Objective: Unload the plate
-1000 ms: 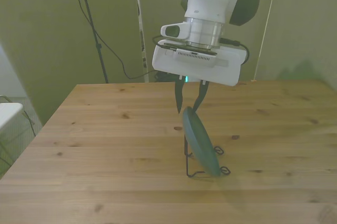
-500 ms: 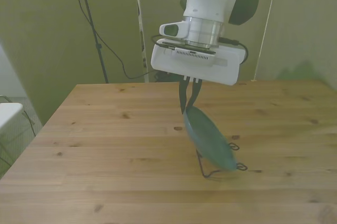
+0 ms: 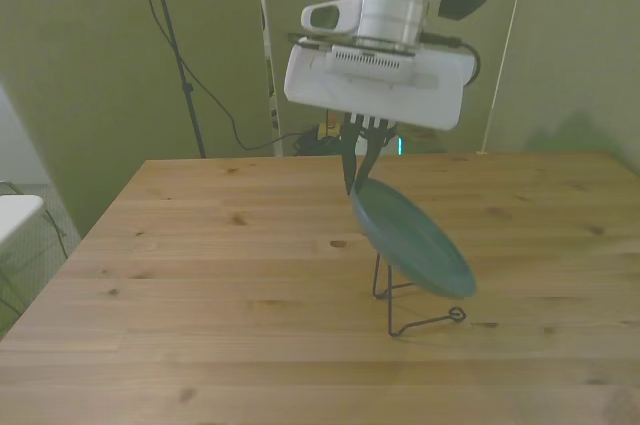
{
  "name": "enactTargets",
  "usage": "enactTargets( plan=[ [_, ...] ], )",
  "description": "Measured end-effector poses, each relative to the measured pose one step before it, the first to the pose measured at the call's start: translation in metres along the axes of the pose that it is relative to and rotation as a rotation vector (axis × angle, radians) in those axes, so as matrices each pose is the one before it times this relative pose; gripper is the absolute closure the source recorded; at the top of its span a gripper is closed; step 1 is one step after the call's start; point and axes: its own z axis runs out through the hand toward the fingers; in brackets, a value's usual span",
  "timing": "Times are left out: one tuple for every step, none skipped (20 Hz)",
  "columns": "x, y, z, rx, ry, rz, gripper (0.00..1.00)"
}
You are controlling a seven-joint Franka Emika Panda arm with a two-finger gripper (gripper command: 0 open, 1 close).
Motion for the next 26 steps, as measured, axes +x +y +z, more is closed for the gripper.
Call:
enactTargets(
  plan=[
    [-0.00467, -0.00275, -0.01392, 0.02052, -0.01101, -0.00142, 1.00],
    [-0.00762, -0.00280, -0.01281, 0.01792, -0.02089, -0.00641, 1.00],
    [-0.00943, -0.00217, -0.01154, 0.01271, -0.02673, -0.01326, 1.00],
    [-0.01212, -0.00173, -0.00964, 0.00830, -0.03177, -0.01589, 1.00],
    [-0.01347, -0.00075, -0.00648, 0.00193, -0.03643, -0.01581, 1.00],
    [-0.01444, 0.00037, -0.00444, -0.00099, -0.03364, -0.01777, 1.00],
    [-0.01459, 0.00105, -0.00142, -0.00473, -0.03068, -0.01794, 1.00],
    [-0.01510, 0.00177, 0.00098, -0.00521, -0.02974, -0.01796, 1.00],
    [-0.01503, 0.00299, 0.00480, -0.01105, -0.02870, -0.01727, 1.00],
    [-0.01704, 0.00475, 0.00902, -0.01671, -0.02704, -0.01613, 1.00],
    [-0.01284, 0.00498, 0.01040, -0.02312, -0.01998, -0.01301, 1.00],
    [-0.00970, 0.00675, 0.01273, -0.02579, -0.01946, -0.00938, 1.00],
    [-0.00662, 0.00711, 0.01225, -0.02467, -0.01740, -0.00721, 1.00],
    [-0.00493, 0.00739, 0.01201, -0.02217, -0.01504, -0.00748, 1.00],
    [-0.00338, 0.00759, 0.01011, -0.01877, -0.01338, -0.00851, 1.00],
    [-0.00208, 0.00817, 0.00840, -0.01577, -0.01168, -0.00952, 1.00],
    [-0.00171, 0.00894, 0.00770, -0.01274, -0.01019, -0.01245, 1.00],
    [-0.00163, 0.00902, 0.00771, -0.01245, -0.01051, -0.01199, 1.00],
    [-0.00117, 0.00941, 0.00835, -0.01221, -0.01032, -0.01206, 1.00],
    [-0.00026, 0.00945, 0.00756, -0.01114, -0.00805, -0.00677, 1.00],
    [0.00176, 0.00936, 0.00651, -0.00658, -0.00251, -0.00304, 1.00],
    [0.00438, 0.00966, 0.00448, 0.00043, 0.00508, 0.00269, 1.00],
    [0.00683, 0.01023, 0.00347, 0.00314, 0.01089, 0.00665, 1.00],
    [0.00757, 0.01001, 0.00335, 0.00384, 0.01056, 0.00572, 1.00],
    [0.00643, 0.00874, 0.00506, 0.00025, 0.00361, 0.00610, 1.00],
    [0.00499, 0.00738, 0.00655, -0.00350, -0.00200, 0.00302, 1.00]
  ],
)
